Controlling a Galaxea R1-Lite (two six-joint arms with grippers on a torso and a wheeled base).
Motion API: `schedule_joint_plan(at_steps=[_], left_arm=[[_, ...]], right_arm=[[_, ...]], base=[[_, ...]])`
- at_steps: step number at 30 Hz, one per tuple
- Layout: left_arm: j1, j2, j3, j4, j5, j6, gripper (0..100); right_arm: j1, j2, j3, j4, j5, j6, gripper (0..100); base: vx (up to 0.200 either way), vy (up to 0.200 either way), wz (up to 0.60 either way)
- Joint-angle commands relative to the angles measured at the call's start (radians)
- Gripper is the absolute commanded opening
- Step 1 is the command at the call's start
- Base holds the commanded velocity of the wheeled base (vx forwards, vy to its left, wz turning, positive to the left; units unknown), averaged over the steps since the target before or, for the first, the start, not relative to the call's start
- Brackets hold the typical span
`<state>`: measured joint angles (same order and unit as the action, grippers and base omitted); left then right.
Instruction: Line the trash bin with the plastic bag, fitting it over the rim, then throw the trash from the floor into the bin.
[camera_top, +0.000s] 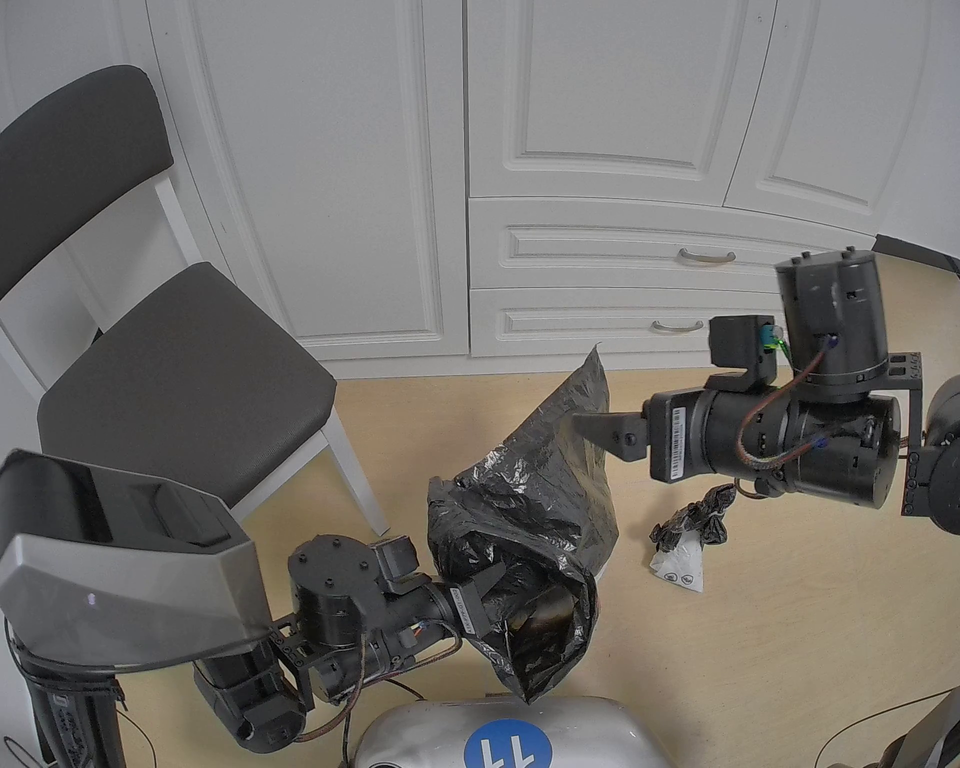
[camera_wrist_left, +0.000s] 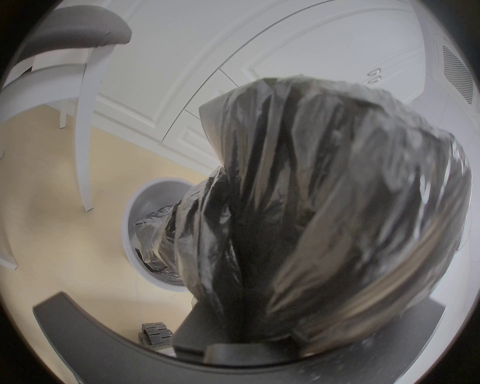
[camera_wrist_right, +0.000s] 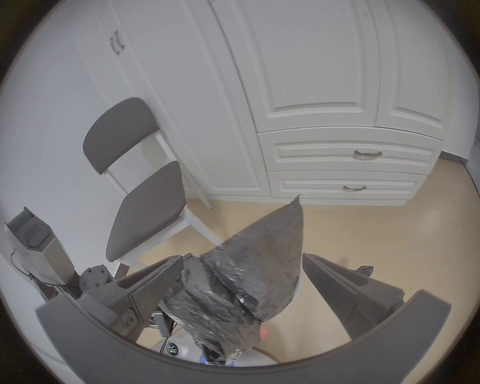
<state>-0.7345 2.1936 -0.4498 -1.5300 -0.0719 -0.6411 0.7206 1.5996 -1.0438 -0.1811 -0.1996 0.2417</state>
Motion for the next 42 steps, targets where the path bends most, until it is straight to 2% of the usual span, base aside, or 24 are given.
schedule_joint_plan(at_steps=[1, 5, 10, 16, 25, 31, 35, 38, 42], left_arm=[[0.041, -0.087, 0.031, 0.001, -0.045, 0.009, 0], [0.046, -0.117, 0.048, 0.002, -0.068, 0.011, 0], [0.046, -0.124, 0.085, 0.002, -0.134, 0.029, 0], [0.046, -0.117, 0.088, 0.002, -0.140, 0.032, 0], [0.046, -0.086, 0.075, 0.007, -0.137, 0.057, 0], [0.047, -0.072, 0.059, 0.008, -0.103, 0.089, 0], [0.047, -0.051, 0.046, 0.013, -0.071, 0.123, 0], [0.046, -0.022, 0.033, 0.017, -0.023, 0.169, 0], [0.040, 0.018, 0.000, 0.047, 0.080, 0.256, 0]], right_arm=[[-0.070, -0.026, 0.045, -0.057, 0.040, -0.004, 100], [-0.087, 0.010, 0.036, -0.058, 0.040, -0.004, 100], [-0.095, 0.040, 0.022, -0.060, 0.045, -0.001, 100], [-0.095, 0.039, 0.019, -0.058, 0.127, 0.010, 100], [-0.095, 0.049, 0.008, -0.058, 0.137, 0.034, 100], [-0.109, 0.077, 0.002, -0.060, 0.178, 0.042, 100], [-0.118, 0.094, -0.010, -0.060, 0.180, 0.054, 100], [-0.122, 0.102, -0.019, -0.060, 0.184, 0.059, 100], [-0.129, 0.112, -0.024, -0.060, 0.186, 0.068, 100]], base=[[0.000, 0.000, 0.00], [0.000, 0.000, 0.00], [0.000, 0.000, 0.00], [0.000, 0.000, 0.00], [0.000, 0.000, 0.00], [0.000, 0.000, 0.00], [0.000, 0.000, 0.00], [0.000, 0.000, 0.00], [0.000, 0.000, 0.00]])
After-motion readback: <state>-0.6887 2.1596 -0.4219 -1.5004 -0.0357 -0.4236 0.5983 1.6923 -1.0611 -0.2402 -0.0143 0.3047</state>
